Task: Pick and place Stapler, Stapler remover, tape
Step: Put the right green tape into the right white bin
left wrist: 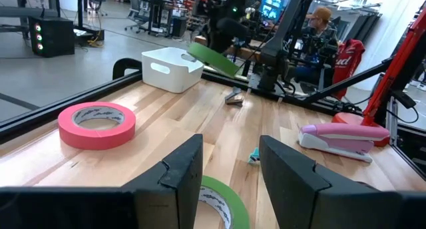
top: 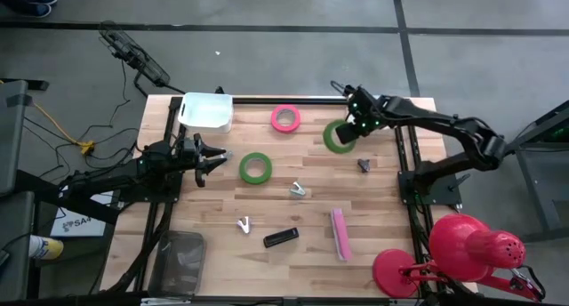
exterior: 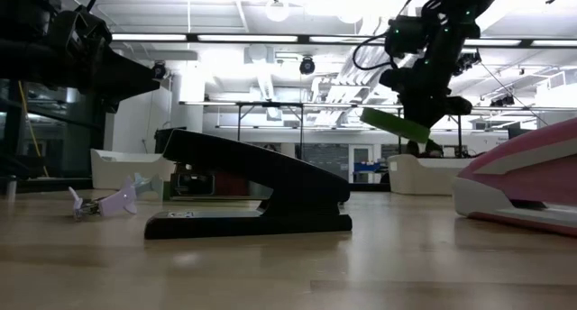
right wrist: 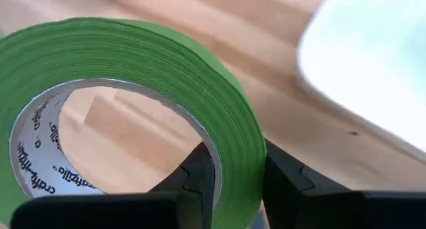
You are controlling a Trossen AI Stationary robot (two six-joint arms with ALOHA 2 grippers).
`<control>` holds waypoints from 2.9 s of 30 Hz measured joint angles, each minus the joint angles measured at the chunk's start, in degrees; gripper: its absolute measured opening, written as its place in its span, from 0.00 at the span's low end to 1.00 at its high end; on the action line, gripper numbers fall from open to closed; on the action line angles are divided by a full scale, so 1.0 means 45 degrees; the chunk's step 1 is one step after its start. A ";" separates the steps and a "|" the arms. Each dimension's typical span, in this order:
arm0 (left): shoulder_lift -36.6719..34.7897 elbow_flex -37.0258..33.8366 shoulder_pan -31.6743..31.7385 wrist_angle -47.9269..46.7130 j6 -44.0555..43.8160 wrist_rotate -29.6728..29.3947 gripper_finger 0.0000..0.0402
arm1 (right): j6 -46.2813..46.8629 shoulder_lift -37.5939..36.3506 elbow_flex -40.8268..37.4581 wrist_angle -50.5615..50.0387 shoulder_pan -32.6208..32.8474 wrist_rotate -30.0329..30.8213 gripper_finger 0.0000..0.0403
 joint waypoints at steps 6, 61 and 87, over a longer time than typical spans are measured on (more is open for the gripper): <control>-0.0003 0.0000 0.0003 0.0000 -0.0003 0.0000 0.37 | 0.1268 -0.0121 0.0010 -0.0020 -0.0803 0.0749 0.20; 0.0000 0.0000 0.0000 0.0000 -0.0005 0.0000 0.37 | 0.8776 0.2245 0.0010 -0.2290 -0.1451 1.0642 0.20; -0.0001 0.0000 0.0002 0.0001 0.0000 0.0000 0.37 | 1.2459 0.2554 0.0010 -0.4685 -0.2532 0.9913 0.30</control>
